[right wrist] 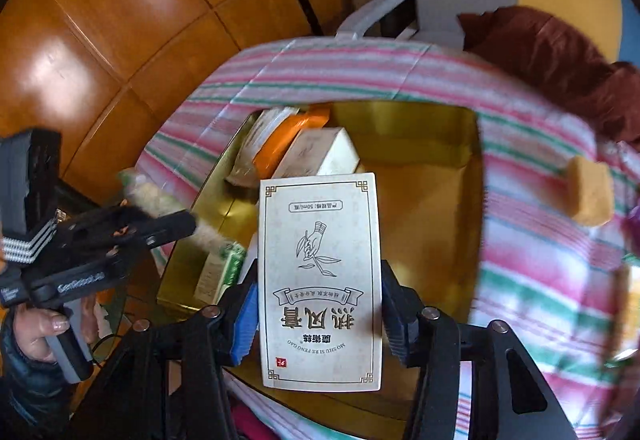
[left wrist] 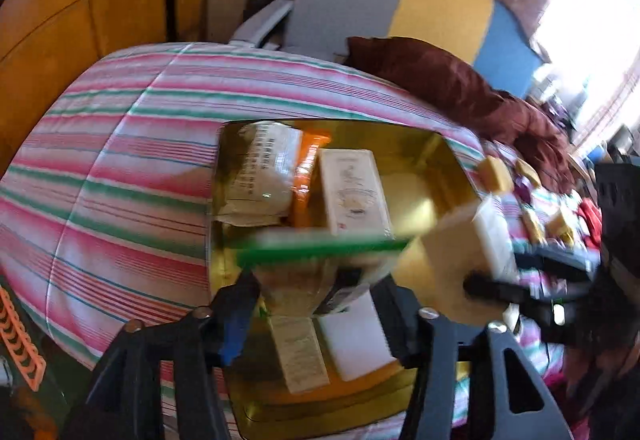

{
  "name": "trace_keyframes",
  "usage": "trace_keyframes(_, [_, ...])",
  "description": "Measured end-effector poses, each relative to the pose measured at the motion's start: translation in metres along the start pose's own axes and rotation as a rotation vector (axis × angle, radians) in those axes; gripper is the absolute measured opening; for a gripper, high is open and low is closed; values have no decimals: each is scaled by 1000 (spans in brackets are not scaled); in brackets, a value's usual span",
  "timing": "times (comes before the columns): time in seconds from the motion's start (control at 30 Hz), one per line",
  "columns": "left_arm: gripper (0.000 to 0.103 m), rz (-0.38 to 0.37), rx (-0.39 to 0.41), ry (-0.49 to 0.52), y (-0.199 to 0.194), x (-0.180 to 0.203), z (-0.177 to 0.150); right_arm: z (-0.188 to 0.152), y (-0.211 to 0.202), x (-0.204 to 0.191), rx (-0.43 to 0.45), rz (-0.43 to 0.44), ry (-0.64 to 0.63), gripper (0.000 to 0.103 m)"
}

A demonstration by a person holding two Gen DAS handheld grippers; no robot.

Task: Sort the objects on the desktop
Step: 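Carry the cracker packet and white printed box over the gold tray with both grippers, then release the cracker packet and white box into the tray with both grippers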

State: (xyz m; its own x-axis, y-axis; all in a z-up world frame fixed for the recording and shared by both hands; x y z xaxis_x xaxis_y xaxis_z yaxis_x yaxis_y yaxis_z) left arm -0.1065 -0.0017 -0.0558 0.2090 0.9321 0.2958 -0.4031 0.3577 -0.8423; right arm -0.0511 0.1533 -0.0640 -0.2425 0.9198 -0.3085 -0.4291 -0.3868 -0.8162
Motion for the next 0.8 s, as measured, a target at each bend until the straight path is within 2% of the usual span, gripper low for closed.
trace_keyframes(0.13, [69,-27,30,-43,-5,-5,4,-5,13,-8,-18,55,29,63])
trace_keyframes(0.33, [69,-63,117,-128,-24,-14,3,-17,15,-12,-25,119,53,65])
trace_keyframes(0.47, [69,-29,165,-122,-32,-6,-7,-21,12,-17,-5,138,59,72])
trace_keyframes(0.8, [69,5,225,-35,-46,32,-37,-41,-27,-15,74,-40,-23,86])
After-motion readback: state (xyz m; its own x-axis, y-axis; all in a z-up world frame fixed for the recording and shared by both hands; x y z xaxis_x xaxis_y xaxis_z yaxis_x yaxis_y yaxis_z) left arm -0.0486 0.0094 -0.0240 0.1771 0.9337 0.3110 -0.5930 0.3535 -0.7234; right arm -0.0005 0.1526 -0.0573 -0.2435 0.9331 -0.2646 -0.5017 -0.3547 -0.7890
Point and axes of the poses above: each gripper's, at about its wrist camera, not at the fingertips, and y roughly the way its jaws point, x to its right, z to its top, the point moved 4 cm from there along y, roughly the way its jaws point, and after that the axes turned 8 degrees about -y, right-handed, at the moved point
